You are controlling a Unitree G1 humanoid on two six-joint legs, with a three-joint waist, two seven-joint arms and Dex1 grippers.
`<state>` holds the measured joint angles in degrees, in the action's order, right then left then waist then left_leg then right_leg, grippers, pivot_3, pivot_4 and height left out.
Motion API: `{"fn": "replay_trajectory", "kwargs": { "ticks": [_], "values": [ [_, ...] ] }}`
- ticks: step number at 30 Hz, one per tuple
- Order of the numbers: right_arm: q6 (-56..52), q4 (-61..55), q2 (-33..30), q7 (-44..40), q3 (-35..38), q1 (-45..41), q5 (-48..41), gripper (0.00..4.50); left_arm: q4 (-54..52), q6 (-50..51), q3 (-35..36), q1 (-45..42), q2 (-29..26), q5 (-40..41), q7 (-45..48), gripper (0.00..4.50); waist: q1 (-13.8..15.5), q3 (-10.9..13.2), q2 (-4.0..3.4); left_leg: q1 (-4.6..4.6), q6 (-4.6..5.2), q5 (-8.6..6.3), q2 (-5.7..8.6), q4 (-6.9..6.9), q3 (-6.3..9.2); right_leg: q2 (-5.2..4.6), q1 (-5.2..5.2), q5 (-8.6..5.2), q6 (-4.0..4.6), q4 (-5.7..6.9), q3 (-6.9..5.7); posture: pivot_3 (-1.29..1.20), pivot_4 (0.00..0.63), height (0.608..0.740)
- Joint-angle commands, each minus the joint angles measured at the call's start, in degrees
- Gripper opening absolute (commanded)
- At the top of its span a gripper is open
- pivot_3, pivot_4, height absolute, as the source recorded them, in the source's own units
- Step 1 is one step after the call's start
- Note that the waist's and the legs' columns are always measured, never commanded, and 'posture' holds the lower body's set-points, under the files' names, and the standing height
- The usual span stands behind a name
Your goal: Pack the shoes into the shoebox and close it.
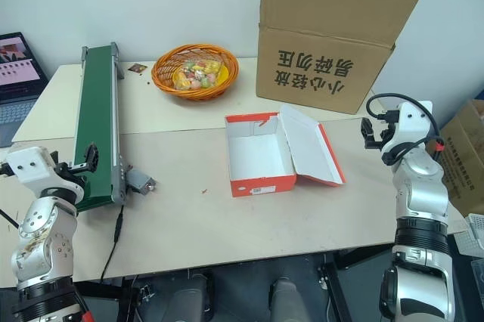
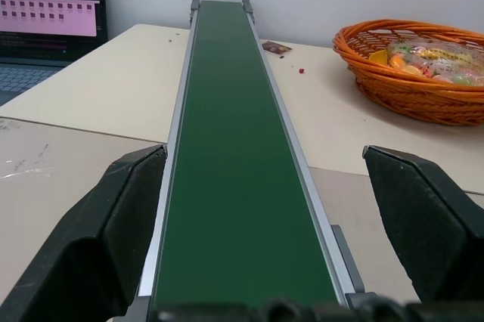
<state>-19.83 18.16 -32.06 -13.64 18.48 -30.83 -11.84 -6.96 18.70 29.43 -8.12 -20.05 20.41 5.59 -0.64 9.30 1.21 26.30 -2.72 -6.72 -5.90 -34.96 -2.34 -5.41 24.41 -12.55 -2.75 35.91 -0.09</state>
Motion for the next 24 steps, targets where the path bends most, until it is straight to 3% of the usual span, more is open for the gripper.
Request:
{"fn": "replay_trajectory", "kwargs": {
  "ticks": [1, 6, 11, 18, 24],
  "values": [
    [1.1, -1.3, 0.0, 0.3, 0.2, -1.3, 0.2, 4.5, -2.4, -1.3, -0.8, 0.4, -0.7, -0.8, 0.3, 4.46, 0.0, 0.0, 0.0, 0.0, 0.0, 0.0, 0.0, 0.0, 0.0, 0.0, 0.0, 0.0, 0.0, 0.0, 0.0, 0.0, 0.15, 0.72],
    [-0.3, -2.2, 0.9, -1.1, -2.7, -4.3, 0.2, 4.5, -1.8, -0.4, -0.8, 0.4, -0.2, 0.1, 0.1, 4.46, -0.2, 0.0, 0.0, 0.0, 0.0, 0.0, 0.0, -0.01, 0.0, 0.0, 0.01, 0.0, 0.0, 0.0, 0.01, 0.0, 0.15, 0.72],
    [-3.3, -3.1, 4.8, -22.7, -13.6, -14.7, -6.3, 4.5, -1.1, -0.9, -2.8, -0.1, 0.1, -0.5, 1.0, 4.46, -1.6, 0.0, 0.0, -0.03, 0.03, 0.01, -0.02, 0.03, -0.1, 0.14, 0.23, 0.02, 0.0, 0.2, 0.3, 0.0, 0.15, 0.72],
    [-8.7, -8.5, 7.0, -50.2, -26.9, -16.6, -13.3, 4.5, 0.1, -1.2, -4.8, -2.0, 0.5, -0.2, 1.5, 4.46, 0.0, 0.0, 0.07, 0.07, 0.26, 0.16, -0.01, 0.07, -0.11, 0.14, 0.27, 0.01, 0.02, 0.17, 0.29, 0.0, 0.15, 0.72],
    [-6.3, -8.0, 12.0, -48.8, -32.7, -20.5, -8.2, 4.5, -0.9, -0.9, -5.4, -2.2, 0.6, -0.2, 1.3, 4.46, 0.2, 0.0, 0.08, 0.14, -0.05, 0.01, -0.04, 0.02, -0.18, 0.13, 0.51, 0.09, 0.08, 0.24, 0.28, 0.0, 0.15, 0.72]
  ]
}}
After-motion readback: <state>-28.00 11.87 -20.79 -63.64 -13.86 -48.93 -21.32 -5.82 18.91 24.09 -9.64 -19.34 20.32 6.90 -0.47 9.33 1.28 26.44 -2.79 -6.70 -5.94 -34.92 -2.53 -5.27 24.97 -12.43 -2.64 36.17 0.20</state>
